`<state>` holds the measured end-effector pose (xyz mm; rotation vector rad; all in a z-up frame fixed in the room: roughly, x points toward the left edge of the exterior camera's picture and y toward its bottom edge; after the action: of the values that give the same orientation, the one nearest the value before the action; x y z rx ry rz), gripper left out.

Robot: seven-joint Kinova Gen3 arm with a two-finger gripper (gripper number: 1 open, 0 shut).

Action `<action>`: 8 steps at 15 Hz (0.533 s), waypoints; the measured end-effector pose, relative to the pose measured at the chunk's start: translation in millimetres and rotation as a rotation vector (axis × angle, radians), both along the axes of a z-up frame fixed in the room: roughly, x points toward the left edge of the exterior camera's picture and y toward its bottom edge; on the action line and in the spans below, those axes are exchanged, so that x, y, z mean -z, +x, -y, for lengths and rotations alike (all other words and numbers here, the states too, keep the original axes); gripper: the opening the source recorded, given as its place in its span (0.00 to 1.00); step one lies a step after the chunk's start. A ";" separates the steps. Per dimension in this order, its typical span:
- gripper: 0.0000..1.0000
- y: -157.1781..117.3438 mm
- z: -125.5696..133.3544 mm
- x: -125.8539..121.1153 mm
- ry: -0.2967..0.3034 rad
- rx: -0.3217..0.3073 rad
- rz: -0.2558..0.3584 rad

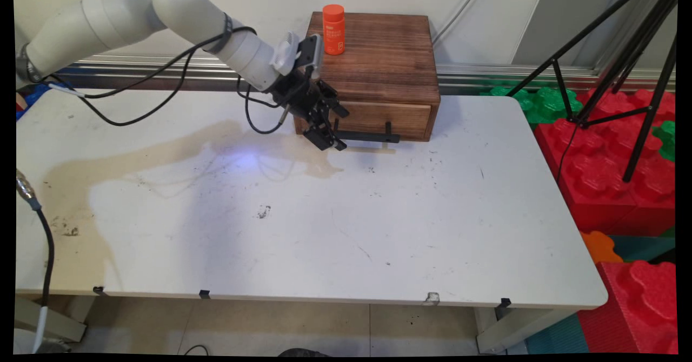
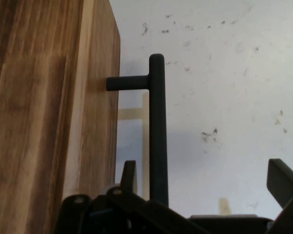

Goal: Open the drawer

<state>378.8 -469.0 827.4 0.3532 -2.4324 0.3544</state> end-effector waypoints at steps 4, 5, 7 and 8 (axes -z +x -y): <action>1.00 -9.7 6.9 10.2 -0.002 0.015 0.036; 1.00 -11.7 7.9 12.9 -0.001 0.018 0.045; 1.00 -14.7 9.3 17.9 0.003 0.023 0.061; 1.00 -16.1 9.4 20.4 0.005 0.025 0.069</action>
<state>362.8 -478.4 807.0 0.3165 -2.5030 0.3552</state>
